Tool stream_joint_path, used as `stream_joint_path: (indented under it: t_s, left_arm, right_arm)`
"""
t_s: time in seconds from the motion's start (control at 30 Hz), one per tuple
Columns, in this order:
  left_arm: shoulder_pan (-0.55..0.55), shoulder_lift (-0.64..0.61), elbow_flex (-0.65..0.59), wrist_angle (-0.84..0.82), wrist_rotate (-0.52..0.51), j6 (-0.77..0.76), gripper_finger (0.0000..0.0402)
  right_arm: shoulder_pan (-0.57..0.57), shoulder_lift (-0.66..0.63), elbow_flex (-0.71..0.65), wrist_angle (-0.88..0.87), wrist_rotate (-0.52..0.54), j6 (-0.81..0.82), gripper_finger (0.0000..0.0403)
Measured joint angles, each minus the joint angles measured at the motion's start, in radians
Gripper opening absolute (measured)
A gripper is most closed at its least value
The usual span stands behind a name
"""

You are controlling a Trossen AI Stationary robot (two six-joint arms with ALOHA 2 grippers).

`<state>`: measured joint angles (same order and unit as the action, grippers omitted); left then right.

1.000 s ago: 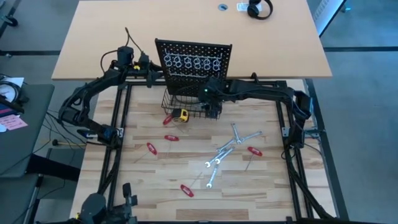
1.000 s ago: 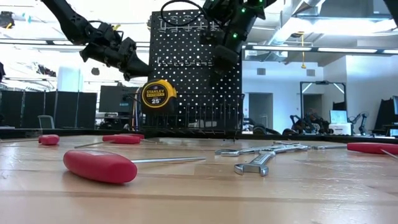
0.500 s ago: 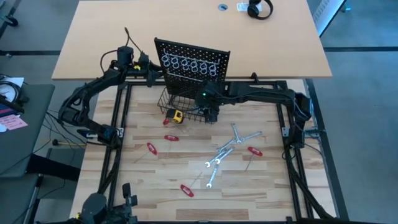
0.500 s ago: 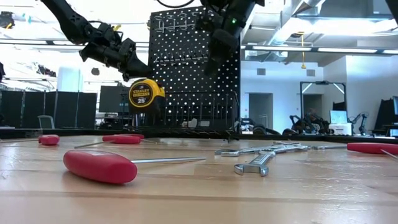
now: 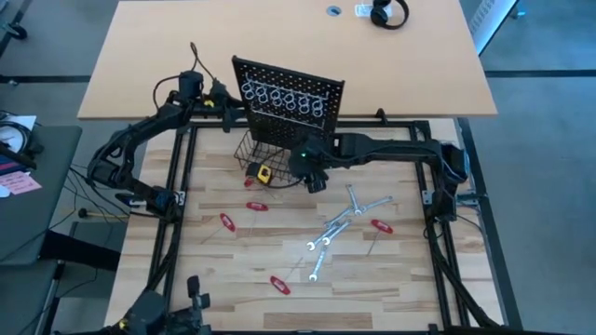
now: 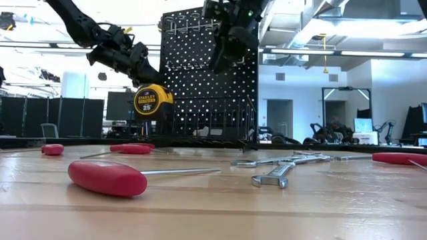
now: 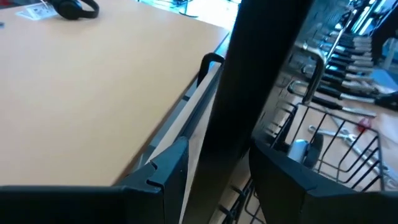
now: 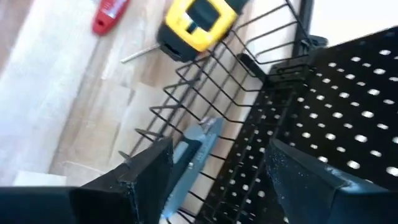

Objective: Hang tools onto peg board
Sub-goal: Hang the red T-handle Allen wrench into the pegboard

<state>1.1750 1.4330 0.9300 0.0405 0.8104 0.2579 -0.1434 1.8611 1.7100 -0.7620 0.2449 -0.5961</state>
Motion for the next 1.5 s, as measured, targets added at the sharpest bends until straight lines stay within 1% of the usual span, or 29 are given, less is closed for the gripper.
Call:
stream_joint_path:
  t_s: [0.13, 0.27, 0.37, 0.43, 0.5, 0.6, 0.7, 0.8, 0.9, 0.97, 1.1, 1.27, 1.5]
  left_arm:
    - [-0.024, 0.002, -0.001, -0.001, -0.043, 0.018, 0.0157]
    - [-0.023, 0.002, -0.001, -0.006, -0.045, 0.022, 0.0157]
    - [-0.02, 0.0, -0.002, -0.033, -0.049, 0.037, 0.0157]
    - [-0.018, 0.0, -0.002, -0.048, -0.049, 0.048, 0.0157]
    - [-0.016, 0.0, -0.002, -0.065, -0.051, 0.061, 0.0157]
    - [-0.016, 0.0, -0.002, -0.093, -0.052, 0.077, 0.0157]
    - [-0.016, 0.0, -0.002, -0.121, -0.061, 0.092, 0.0157]
    - [-0.016, 0.0, -0.002, -0.135, -0.079, 0.098, 0.0157]
    - [-0.016, 0.0, -0.002, -0.136, -0.079, 0.098, 0.0157]
    - [-0.016, 0.0, -0.002, -0.139, -0.079, 0.098, 0.0157]
    - [-0.016, 0.0, -0.002, -0.141, -0.085, 0.097, 0.0157]
    - [-0.023, 0.0, -0.002, -0.142, -0.091, 0.097, 0.0157]
    - [-0.067, 0.002, -0.002, -0.131, -0.166, 0.101, 0.0157]
  right_arm:
    - [0.011, -0.051, 0.0, -0.014, 0.016, 0.026, 0.0265]
    - [0.046, -0.128, -0.009, -0.059, 0.015, 0.098, 0.0265]
    - [0.079, -0.208, -0.086, -0.061, 0.015, 0.162, 0.0265]
    - [0.1, -0.265, -0.172, -0.041, 0.016, 0.211, 0.0263]
    - [0.108, -0.325, -0.295, 0.031, 0.024, 0.258, 0.0256]
    - [0.088, -0.414, -0.51, 0.227, 0.067, 0.311, 0.0239]
    - [0.026, -0.473, -0.692, 0.458, 0.095, 0.351, 0.0211]
    - [-0.066, -0.487, -0.796, 0.624, 0.075, 0.387, 0.0173]
    - [-0.159, -0.463, -0.825, 0.699, -0.036, 0.412, 0.0132]
    - [-0.202, -0.432, -0.827, 0.734, -0.096, 0.405, 0.0109]
    - [-0.243, -0.38, -0.828, 0.797, -0.119, 0.36, 0.0078]
    - [-0.29, -0.353, -0.829, 0.842, -0.121, 0.336, 0.0069]
    - [-0.36, -0.351, -0.829, 0.869, -0.12, 0.33, 0.0069]
